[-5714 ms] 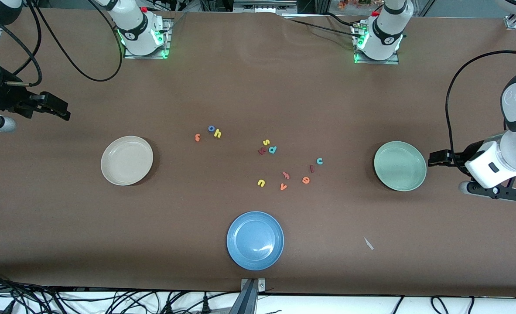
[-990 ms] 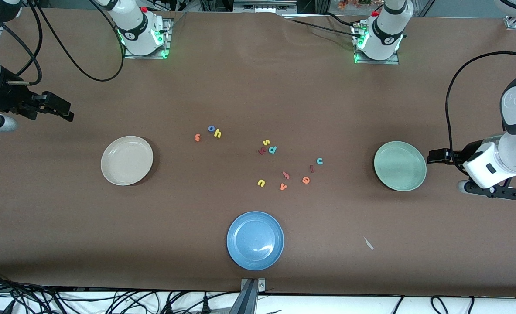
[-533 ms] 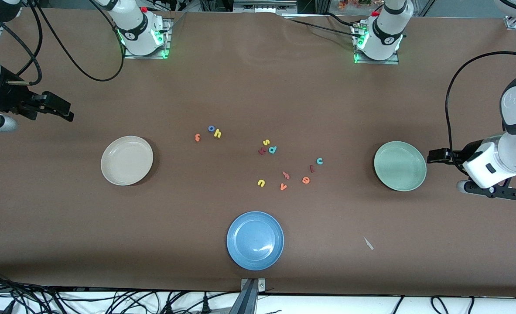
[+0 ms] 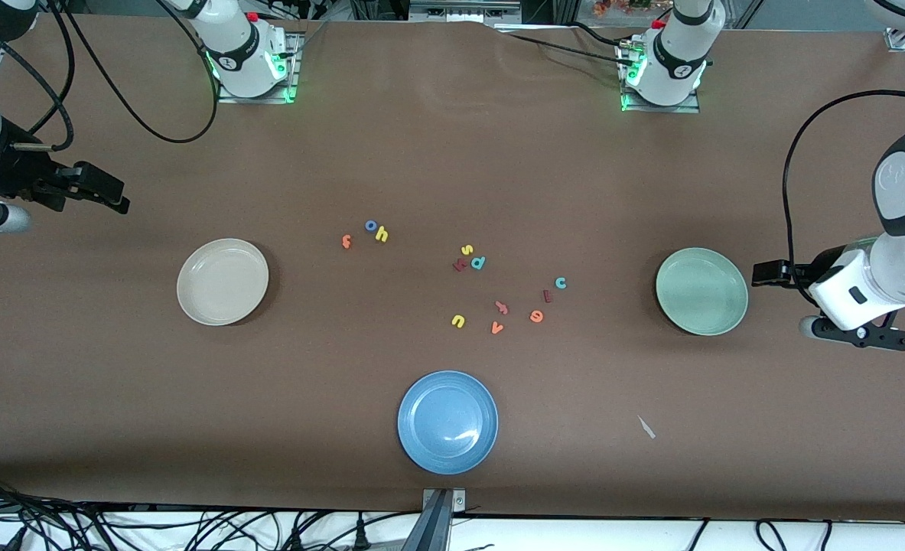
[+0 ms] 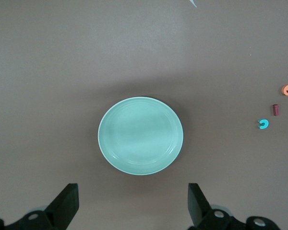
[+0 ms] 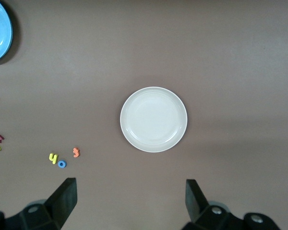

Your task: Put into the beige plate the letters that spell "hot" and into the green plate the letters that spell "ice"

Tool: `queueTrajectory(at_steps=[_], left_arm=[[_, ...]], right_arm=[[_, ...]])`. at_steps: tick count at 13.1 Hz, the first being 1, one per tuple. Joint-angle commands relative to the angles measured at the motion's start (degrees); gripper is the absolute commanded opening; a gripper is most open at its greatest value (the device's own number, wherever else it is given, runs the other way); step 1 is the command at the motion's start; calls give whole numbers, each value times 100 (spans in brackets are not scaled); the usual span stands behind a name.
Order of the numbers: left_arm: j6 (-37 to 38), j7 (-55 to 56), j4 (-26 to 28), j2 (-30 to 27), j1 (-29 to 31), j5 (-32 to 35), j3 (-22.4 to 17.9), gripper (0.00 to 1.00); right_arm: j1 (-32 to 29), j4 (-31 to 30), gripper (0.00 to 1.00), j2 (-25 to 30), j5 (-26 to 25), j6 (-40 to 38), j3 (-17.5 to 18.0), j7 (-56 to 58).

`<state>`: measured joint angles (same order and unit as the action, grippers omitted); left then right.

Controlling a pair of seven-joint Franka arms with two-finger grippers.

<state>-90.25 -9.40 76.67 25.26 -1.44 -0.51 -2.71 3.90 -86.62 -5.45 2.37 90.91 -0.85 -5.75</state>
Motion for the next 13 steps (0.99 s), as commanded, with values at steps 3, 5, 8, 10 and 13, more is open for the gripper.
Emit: queueTrajectory(at_steps=[3, 5, 8, 10, 13], left_arm=[[42, -10, 32, -39, -32, 68, -19, 100], [43, -10, 32, -22, -41, 60, -19, 100], [51, 52, 32, -13, -41, 60, -19, 100], [51, 218, 32, -13, -49, 60, -19, 100], [51, 272, 32, -13, -49, 60, -10, 100]], right_arm=[[-21, 57, 100, -9, 97, -73, -12, 48], [-29, 57, 100, -9, 88, -73, -12, 48], [-12, 92, 100, -9, 36, -56, -12, 48], [-12, 101, 100, -9, 88, -47, -12, 39], [-12, 101, 100, -18, -8, -56, -3, 57]])
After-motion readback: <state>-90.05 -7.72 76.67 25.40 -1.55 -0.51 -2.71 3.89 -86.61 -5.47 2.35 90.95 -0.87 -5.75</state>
